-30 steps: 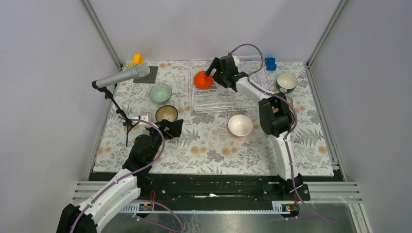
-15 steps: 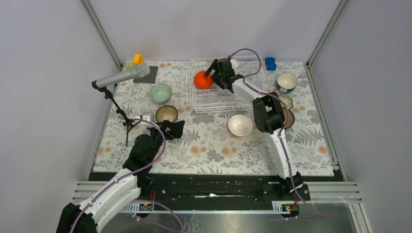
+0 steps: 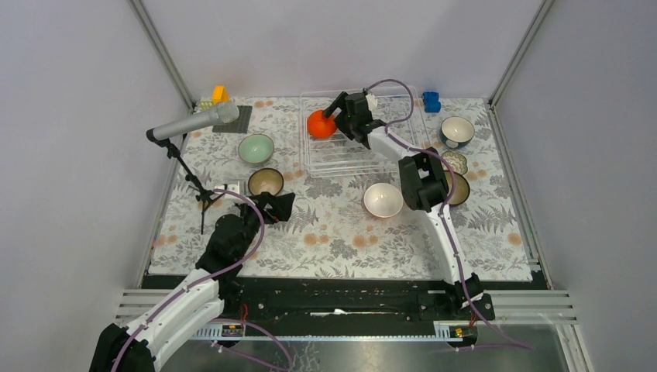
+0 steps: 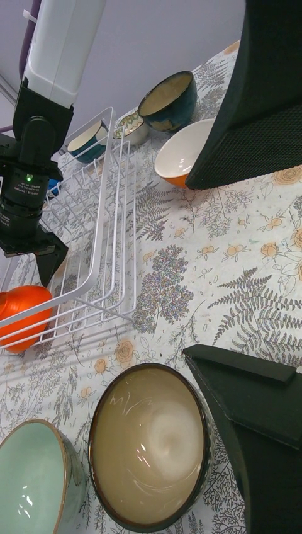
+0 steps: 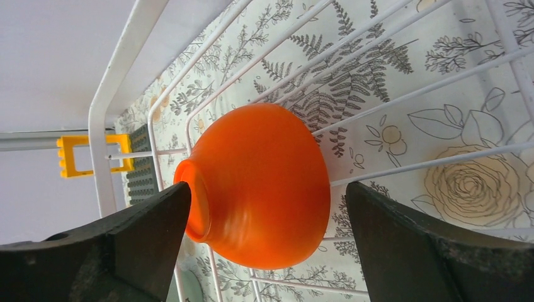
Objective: Unload the bowls from the dish rack
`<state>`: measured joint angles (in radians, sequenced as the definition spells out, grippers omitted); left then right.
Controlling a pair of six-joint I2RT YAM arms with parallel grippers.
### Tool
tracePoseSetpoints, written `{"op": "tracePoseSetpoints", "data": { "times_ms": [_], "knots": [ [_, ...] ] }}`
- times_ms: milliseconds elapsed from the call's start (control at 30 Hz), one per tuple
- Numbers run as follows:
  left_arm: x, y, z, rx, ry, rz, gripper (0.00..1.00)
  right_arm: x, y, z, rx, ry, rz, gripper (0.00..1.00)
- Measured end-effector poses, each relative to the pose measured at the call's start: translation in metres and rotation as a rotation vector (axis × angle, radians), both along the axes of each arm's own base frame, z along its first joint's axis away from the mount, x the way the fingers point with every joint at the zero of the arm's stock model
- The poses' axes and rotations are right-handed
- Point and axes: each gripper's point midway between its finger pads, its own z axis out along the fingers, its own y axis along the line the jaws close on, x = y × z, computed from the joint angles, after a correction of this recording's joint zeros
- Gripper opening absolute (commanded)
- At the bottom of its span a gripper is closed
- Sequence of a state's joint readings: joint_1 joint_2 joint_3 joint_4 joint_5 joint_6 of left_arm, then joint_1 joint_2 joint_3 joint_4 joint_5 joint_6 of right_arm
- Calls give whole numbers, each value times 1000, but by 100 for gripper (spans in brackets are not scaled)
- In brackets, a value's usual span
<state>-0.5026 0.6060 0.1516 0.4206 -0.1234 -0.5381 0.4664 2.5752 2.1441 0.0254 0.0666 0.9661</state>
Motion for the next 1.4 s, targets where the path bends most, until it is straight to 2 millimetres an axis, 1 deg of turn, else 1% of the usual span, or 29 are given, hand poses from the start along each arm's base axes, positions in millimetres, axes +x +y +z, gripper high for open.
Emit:
{"op": "tracePoseSetpoints", "data": {
  "times_ms": [167,300,367,433,500,667,833,1000,1167,1300,1400],
  "knots": [
    [0,0,0,1,0,0,98,3,6,4,53,-14,13,96],
    [0,0,-2,9,3,0,99,0,15,7,90,-15,52,94],
    [1,0,-3,12,7,-1,99,0,16,8,98,-14,60,90],
    [1,0,-5,15,12,-2,99,0,16,9,103,-13,66,83],
    [0,-1,-6,17,16,-6,98,0,16,9,109,-10,69,79],
    [0,-3,-10,25,27,-17,98,-1,15,5,109,-9,70,73],
    [0,-4,-11,28,30,-23,98,-2,14,6,106,-15,74,70],
    [0,-4,-11,27,29,-24,98,-12,10,13,71,-18,99,68],
    [0,-4,-11,27,29,-23,98,-23,3,32,17,-51,129,67],
    [0,-4,-11,27,29,-23,99,-32,-9,57,-58,-101,146,67],
    [0,-4,-11,27,29,-23,99,-39,-23,81,-153,-162,144,67]
  ]
}}
